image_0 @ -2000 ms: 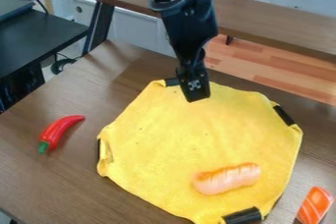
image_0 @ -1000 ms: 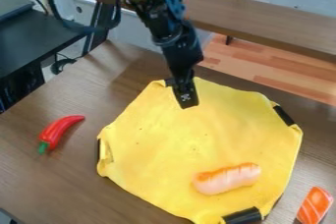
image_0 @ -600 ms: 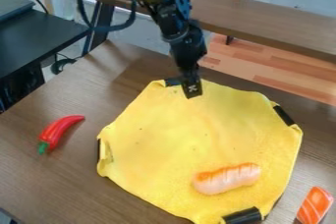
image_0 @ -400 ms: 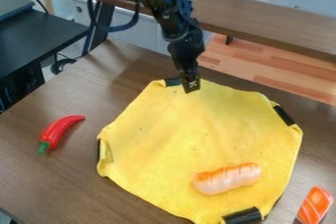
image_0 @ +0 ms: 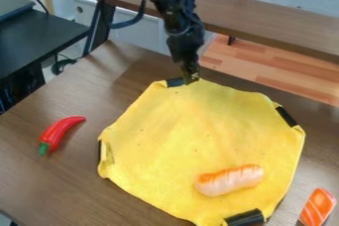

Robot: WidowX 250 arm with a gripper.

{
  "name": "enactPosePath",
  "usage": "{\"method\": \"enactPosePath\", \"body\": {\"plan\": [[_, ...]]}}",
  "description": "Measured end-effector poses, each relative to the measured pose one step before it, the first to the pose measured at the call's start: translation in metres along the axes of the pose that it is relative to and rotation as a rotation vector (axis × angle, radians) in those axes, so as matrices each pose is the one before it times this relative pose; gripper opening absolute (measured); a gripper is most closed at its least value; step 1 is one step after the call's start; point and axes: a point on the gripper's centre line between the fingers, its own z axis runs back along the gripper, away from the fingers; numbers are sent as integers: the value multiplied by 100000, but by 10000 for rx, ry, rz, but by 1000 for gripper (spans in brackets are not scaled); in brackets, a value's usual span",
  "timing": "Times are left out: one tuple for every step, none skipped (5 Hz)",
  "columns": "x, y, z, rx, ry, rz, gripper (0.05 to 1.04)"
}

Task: Fold the cloth from top left to bottom right

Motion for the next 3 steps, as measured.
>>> {"method": "enactPosePath", "body": {"plan": [[-446, 1233, -711, 194, 217, 285, 1001], [-297, 636, -1257, 112, 282, 163, 1001], [-1068, 464, -1302, -46, 252, 126, 1001]]}}
